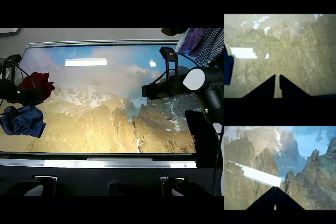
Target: Fold the clothes and pants, and hang the long-sleeved shirts on hangers.
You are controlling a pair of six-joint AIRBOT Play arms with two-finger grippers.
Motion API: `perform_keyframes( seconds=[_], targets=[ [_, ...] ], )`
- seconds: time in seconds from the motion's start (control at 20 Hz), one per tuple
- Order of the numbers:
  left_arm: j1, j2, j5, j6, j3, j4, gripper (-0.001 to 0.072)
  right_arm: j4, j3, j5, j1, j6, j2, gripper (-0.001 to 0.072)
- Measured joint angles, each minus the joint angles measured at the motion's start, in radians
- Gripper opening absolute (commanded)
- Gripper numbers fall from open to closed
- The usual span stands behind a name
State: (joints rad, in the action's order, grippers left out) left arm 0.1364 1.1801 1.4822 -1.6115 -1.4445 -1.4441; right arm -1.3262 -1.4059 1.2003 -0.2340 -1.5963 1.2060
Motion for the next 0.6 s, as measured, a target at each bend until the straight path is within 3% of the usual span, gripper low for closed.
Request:
perform_keyframes(
  seconds=[0.25, 0.6],
  targets=[
    [0.087, 0.015, -0.011, -0.154, 0.039, -0.203, 0.0715, 0.006, 0.0, 0.008, 0.0, -0.032, 0.0, 0.0036],
    [0.443, 0.105, -0.286, -0.226, 0.227, -0.237, 0.0716, 0.01, 0.0, 0.088, 0.0, -0.046, 0.0, 0.0065]
  ],
)
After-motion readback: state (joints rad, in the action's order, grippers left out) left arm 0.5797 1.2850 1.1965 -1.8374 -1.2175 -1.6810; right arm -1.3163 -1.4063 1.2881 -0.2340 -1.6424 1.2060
